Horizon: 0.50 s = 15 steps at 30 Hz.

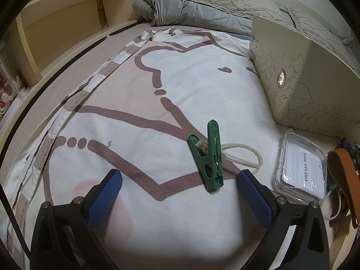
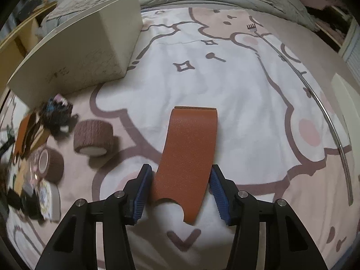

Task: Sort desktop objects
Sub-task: 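Close the right gripper on the brown leather strip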

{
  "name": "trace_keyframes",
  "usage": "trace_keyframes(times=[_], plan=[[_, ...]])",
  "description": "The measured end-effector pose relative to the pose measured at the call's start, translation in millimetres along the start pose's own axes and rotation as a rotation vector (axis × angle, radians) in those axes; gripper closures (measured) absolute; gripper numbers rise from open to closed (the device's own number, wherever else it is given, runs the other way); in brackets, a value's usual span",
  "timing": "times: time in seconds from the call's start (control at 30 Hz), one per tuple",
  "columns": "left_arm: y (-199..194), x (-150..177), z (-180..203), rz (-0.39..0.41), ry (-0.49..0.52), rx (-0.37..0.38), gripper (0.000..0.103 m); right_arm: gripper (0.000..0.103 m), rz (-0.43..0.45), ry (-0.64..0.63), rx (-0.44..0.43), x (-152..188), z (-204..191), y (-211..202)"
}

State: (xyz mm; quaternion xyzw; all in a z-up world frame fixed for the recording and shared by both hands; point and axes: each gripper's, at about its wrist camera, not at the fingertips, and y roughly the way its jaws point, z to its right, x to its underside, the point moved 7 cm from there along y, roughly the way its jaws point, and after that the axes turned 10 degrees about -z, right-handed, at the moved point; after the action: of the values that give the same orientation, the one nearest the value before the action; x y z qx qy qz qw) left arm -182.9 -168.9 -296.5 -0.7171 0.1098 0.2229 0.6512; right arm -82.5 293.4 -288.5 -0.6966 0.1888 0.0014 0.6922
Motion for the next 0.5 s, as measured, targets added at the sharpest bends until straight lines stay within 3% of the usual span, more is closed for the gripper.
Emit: trace_keyframes(times=[0.13, 0.17, 0.2, 0.27, 0.5], plan=[[0, 0, 0, 0.0, 0.0, 0.0, 0.0, 0.049, -0.008, 0.064, -0.01, -8, 5, 5], [0, 0, 0, 0.0, 0.001, -0.001, 0.0, 0.045, -0.007, 0.072, -0.003, -9, 6, 6], [0, 0, 0, 0.0, 0.001, -0.001, 0.0, 0.033, -0.008, 0.078, 0.002, -10, 7, 6], [0, 0, 0, 0.0, 0.0, 0.0, 0.0, 0.018, -0.008, 0.091, 0.0, -10, 9, 5], [0, 0, 0, 0.001, 0.0, 0.002, 0.0, 0.018, 0.018, 0.116, -0.002, -25, 11, 6]])
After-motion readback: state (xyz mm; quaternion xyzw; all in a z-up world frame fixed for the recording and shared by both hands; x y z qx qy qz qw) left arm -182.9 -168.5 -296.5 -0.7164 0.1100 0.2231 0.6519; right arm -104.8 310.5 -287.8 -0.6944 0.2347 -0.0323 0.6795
